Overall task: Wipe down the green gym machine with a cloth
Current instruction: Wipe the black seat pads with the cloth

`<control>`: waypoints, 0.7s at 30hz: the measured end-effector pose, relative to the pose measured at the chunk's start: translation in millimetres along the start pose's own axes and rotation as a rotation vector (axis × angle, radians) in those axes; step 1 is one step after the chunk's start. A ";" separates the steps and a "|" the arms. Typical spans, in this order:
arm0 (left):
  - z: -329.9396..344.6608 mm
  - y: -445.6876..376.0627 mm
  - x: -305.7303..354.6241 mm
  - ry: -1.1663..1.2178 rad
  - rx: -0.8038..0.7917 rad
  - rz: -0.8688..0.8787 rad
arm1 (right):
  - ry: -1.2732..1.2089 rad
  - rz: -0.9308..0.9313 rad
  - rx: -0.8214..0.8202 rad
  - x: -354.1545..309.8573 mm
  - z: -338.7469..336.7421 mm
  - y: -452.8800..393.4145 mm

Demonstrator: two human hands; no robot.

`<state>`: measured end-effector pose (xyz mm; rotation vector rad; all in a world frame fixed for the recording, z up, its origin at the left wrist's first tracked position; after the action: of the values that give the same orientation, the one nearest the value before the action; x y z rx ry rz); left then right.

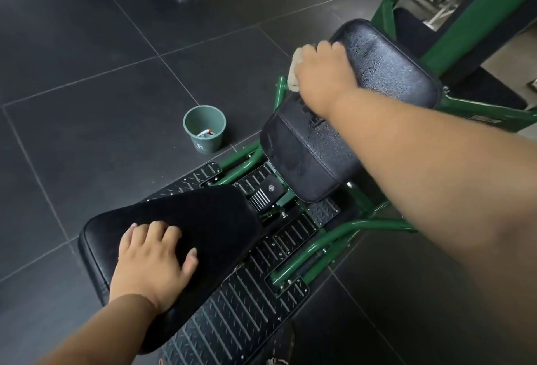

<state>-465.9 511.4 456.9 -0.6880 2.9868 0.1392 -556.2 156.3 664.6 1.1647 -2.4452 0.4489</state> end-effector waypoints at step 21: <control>-7.1 -0.6 4.1 -0.081 -0.077 -0.041 | 0.021 -0.164 -0.074 -30.3 29.2 61.1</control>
<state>-469.7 508.4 463.6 -0.7324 2.9012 0.2746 -593.1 200.3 617.6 1.3089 -2.3056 0.3175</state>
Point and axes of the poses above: each hand's wrist, its own y-axis away from the middle knuckle, its own z-axis out of the palm, x = y × z, the point moved 10 cm from there along -y, towards the middle knuckle, and after that the axes turned 11 degrees about -y, right-handed, at the moved point
